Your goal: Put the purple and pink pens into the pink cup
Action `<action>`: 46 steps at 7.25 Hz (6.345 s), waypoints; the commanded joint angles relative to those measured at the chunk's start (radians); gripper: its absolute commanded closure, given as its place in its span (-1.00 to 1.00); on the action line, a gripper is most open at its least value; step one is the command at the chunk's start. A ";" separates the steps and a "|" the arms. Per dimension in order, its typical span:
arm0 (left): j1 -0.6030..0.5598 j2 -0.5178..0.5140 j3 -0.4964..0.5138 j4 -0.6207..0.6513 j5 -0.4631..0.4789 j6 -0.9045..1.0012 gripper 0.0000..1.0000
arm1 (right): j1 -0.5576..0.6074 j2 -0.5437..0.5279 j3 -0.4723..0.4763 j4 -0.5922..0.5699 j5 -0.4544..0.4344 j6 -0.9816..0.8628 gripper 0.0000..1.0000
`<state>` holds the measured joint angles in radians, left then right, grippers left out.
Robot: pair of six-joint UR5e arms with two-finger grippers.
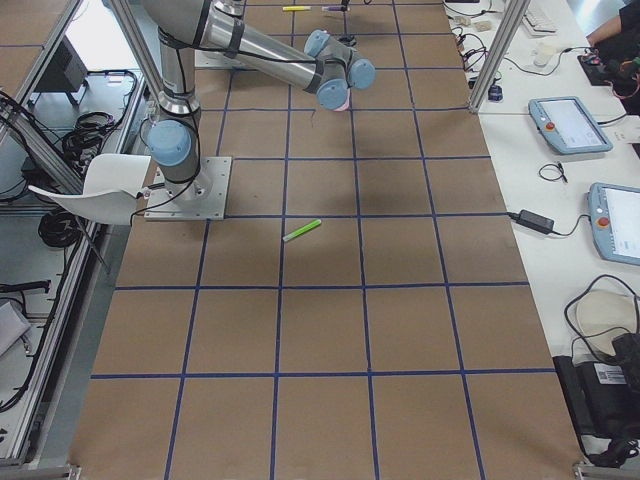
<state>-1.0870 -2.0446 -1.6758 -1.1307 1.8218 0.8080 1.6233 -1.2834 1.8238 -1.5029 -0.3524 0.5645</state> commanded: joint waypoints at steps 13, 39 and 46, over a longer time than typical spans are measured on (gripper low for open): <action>-0.077 0.168 -0.015 -0.100 -0.197 -0.009 1.00 | 0.023 0.111 0.020 -0.026 0.021 0.043 -0.93; -0.777 0.268 -0.202 0.546 -0.346 -0.884 1.00 | -0.005 -0.218 -0.258 -0.186 -1.254 -0.489 -1.00; -0.783 0.222 -0.220 0.543 -0.343 -0.848 1.00 | 0.000 -0.229 -0.225 -0.186 -1.252 -0.488 -1.00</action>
<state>-1.8669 -1.8110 -1.8906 -0.5871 1.4786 -0.0400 1.6228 -1.5095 1.5899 -1.6881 -1.6051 0.0755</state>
